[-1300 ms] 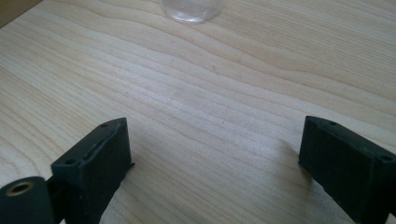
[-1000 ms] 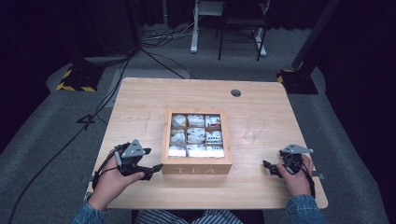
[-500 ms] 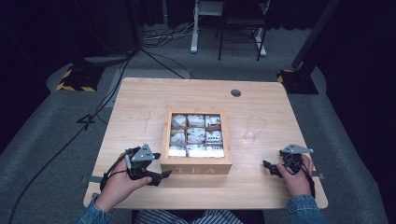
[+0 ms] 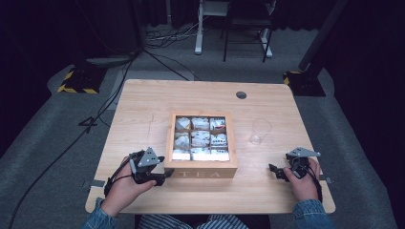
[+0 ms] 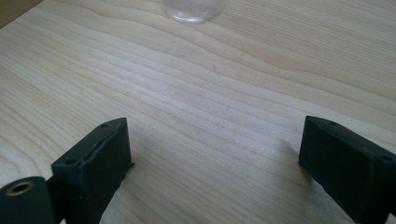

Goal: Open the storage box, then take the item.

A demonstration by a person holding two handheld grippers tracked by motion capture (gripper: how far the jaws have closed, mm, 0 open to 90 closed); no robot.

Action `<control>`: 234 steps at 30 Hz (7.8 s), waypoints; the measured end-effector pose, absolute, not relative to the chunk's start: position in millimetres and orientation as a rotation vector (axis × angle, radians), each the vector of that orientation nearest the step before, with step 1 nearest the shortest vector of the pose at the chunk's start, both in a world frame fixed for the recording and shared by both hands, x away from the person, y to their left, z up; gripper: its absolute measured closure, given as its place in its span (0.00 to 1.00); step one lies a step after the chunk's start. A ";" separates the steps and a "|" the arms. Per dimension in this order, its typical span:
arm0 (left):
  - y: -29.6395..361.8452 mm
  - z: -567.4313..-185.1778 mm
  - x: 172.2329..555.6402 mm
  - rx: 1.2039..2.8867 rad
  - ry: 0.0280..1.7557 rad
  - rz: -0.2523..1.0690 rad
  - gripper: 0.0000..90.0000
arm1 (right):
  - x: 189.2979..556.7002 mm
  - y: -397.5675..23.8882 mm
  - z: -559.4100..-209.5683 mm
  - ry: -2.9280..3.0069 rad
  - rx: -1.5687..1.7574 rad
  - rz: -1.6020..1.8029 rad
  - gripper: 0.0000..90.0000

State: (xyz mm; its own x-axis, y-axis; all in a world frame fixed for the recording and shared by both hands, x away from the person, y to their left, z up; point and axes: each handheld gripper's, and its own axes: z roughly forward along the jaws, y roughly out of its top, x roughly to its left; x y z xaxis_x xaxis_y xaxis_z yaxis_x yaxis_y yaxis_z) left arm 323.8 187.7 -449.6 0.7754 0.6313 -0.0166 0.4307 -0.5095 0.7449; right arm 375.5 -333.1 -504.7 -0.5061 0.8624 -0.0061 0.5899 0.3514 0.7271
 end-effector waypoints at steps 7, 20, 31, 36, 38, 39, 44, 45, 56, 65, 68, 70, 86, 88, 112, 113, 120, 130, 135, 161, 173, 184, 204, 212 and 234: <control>188.1 -448.8 323.2 2.194 0.783 0.331 0.47 | 375.5 -333.1 -504.7 2.230 1.273 0.957 0.10; 188.0 -446.4 324.0 2.188 0.777 0.341 0.48 | 375.5 -333.1 -504.6 2.230 1.274 0.957 0.10; 187.7 -439.7 319.4 2.155 0.766 0.409 0.48 | 375.6 -333.2 -504.6 2.231 1.274 0.958 0.10; 187.1 -436.4 318.8 2.141 0.756 0.436 0.46 | 375.6 -333.2 -504.6 2.231 1.275 0.958 0.10; 187.0 -435.2 318.9 2.133 0.755 0.440 0.45 | 375.6 -333.2 -504.6 2.231 1.274 0.958 0.10; 187.3 -434.3 319.0 2.134 0.752 0.444 0.45 | 375.6 -333.2 -504.6 2.231 1.274 0.958 0.10; 187.7 -428.6 319.4 2.097 0.743 0.470 0.44 | 375.5 -333.2 -504.6 2.231 1.274 0.958 0.10; 187.9 -427.0 319.4 2.087 0.738 0.485 0.44 | 375.4 -333.2 -504.6 2.231 1.274 0.959 0.10; 186.2 -416.0 323.1 2.052 0.713 0.560 0.44 | 375.4 -333.4 -504.6 2.233 1.272 0.958 0.10; 186.2 -402.4 326.1 2.004 0.702 0.637 0.43 | 375.4 -333.4 -504.6 2.233 1.271 0.958 0.10; 186.1 -400.0 330.1 1.998 0.706 0.669 0.43 | 375.3 -333.4 -504.6 2.233 1.272 0.958 0.10; 185.7 -399.0 332.7 1.986 0.707 0.691 0.43 | 375.4 -333.4 -504.7 2.232 1.271 0.959 0.10; 181.5 -377.8 352.9 1.925 0.701 0.682 0.45 | 375.3 -333.3 -504.6 2.232 1.272 0.957 0.10; 181.5 -376.1 355.4 1.919 0.703 0.676 0.45 | 375.3 -333.3 -504.6 2.232 1.272 0.957 0.10; 177.7 -354.1 382.2 1.868 0.775 0.645 0.48 | 375.4 -333.3 -504.6 2.231 1.274 0.958 0.10; 178.1 -354.2 384.1 1.858 0.782 0.628 0.49 | 375.4 -333.4 -504.6 2.232 1.273 0.957 0.10; 180.4 -350.5 390.7 1.804 0.792 0.617 0.50 | 375.4 -333.3 -504.6 2.232 1.273 0.957 0.10; 178.9 -350.6 391.8 1.796 0.779 0.639 0.52 | 371.6 -329.1 -504.2 2.158 1.350 0.934 0.16; 177.0 -350.1 392.6 1.802 0.768 0.649 0.52 | 367.1 -325.5 -497.3 2.154 1.352 0.914 0.41; 176.7 -349.1 396.5 1.810 0.735 0.648 0.51 | 364.1 -274.4 -449.3 2.242 1.285 0.996 0.61; 176.8 -350.5 397.6 1.821 0.714 0.630 0.51 | 364.0 -217.7 -419.1 2.347 1.133 1.025 0.59; 176.7 -351.1 397.5 1.821 0.711 0.630 0.50 | 367.9 -158.9 -402.0 2.400 1.019 1.086 0.59; 176.8 -351.4 397.9 1.824 0.707 0.625 0.50 | 371.3 -67.2 -403.4 2.561 0.788 1.169 0.60; 176.9 -351.7 397.8 1.824 0.706 0.622 0.50 | 372.9 -45.8 -412.3 2.606 0.727 1.130 0.61; 176.9 -352.0 396.9 1.829 0.705 0.617 0.50 | 376.8 -8.1 -429.3 2.619 0.558 0.972 0.62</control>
State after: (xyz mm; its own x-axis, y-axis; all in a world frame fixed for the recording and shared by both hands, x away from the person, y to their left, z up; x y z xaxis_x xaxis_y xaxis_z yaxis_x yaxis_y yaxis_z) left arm 396.9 176.9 -352.0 0.6955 0.7131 0.0880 0.1816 -0.2931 0.9387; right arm 376.8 -8.1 -429.3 -0.8822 0.4512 -0.1346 0.2542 0.6970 0.6705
